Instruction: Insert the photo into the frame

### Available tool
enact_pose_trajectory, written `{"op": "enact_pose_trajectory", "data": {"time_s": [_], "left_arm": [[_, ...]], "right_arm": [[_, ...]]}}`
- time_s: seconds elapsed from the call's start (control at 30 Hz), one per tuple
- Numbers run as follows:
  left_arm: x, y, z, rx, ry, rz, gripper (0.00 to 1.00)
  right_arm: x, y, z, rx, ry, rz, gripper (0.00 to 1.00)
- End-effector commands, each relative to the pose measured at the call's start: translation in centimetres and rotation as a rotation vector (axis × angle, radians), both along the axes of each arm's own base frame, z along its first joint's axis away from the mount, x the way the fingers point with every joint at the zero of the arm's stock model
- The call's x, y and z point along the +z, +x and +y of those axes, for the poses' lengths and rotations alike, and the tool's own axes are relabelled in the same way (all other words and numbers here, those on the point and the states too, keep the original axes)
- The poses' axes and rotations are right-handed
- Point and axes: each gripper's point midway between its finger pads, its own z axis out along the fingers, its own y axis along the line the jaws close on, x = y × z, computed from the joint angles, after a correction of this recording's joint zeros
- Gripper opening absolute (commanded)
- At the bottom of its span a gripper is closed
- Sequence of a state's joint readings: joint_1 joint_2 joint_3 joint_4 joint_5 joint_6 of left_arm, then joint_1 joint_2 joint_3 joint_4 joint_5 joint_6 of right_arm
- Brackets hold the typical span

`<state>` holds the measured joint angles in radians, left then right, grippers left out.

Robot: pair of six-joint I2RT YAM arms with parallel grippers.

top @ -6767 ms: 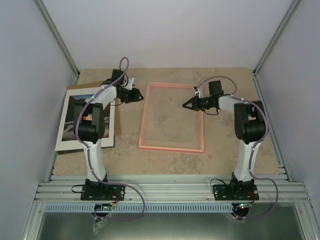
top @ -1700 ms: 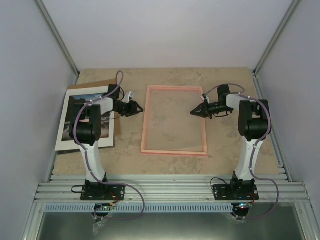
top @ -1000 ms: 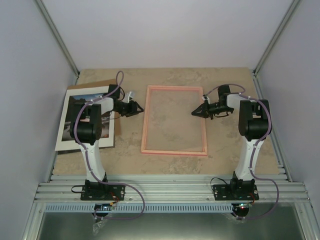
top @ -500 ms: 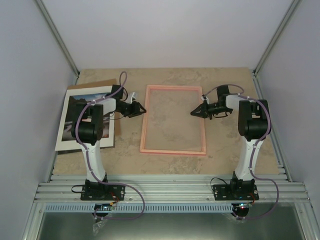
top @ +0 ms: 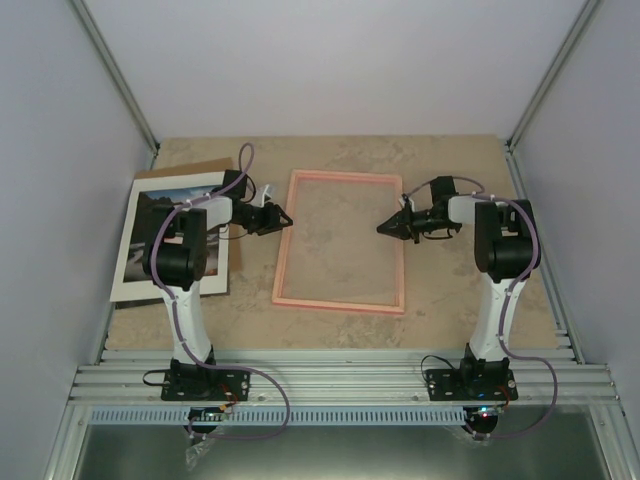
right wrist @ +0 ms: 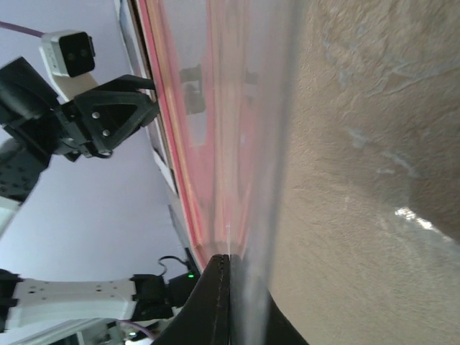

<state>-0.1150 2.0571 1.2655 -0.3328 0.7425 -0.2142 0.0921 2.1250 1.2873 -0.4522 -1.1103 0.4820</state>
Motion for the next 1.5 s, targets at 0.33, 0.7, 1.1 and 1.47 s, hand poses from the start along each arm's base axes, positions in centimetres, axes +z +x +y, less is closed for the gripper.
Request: {"op": "enact_pose_trajectory", "data": {"time_s": [0.33,0.7,1.1,1.47], "left_arm": [[-1.1,-0.6,-0.1,0.006,-0.009,0.033,0.45],[0.4,-0.3,-0.8,0.019,-0.113,0.047,0.63],[0.2,0.0,-0.7,0.030,-0.116,0.054,0.64],[0.0,-0.1,-0.5,0.028,-0.098,0.050,0.64]], "right_arm": [[3.7,-0.3,0.9,-0.031,0.209,0.101,0.00],[4.1,-0.2,1.1,-0.044,0.246,0.136,0.01],[4.3,0.2,1.2,-0.046,0.244,0.114,0.00],[1.2,0.9,0.4,0.001,0.079,-0.020,0.01]]}}
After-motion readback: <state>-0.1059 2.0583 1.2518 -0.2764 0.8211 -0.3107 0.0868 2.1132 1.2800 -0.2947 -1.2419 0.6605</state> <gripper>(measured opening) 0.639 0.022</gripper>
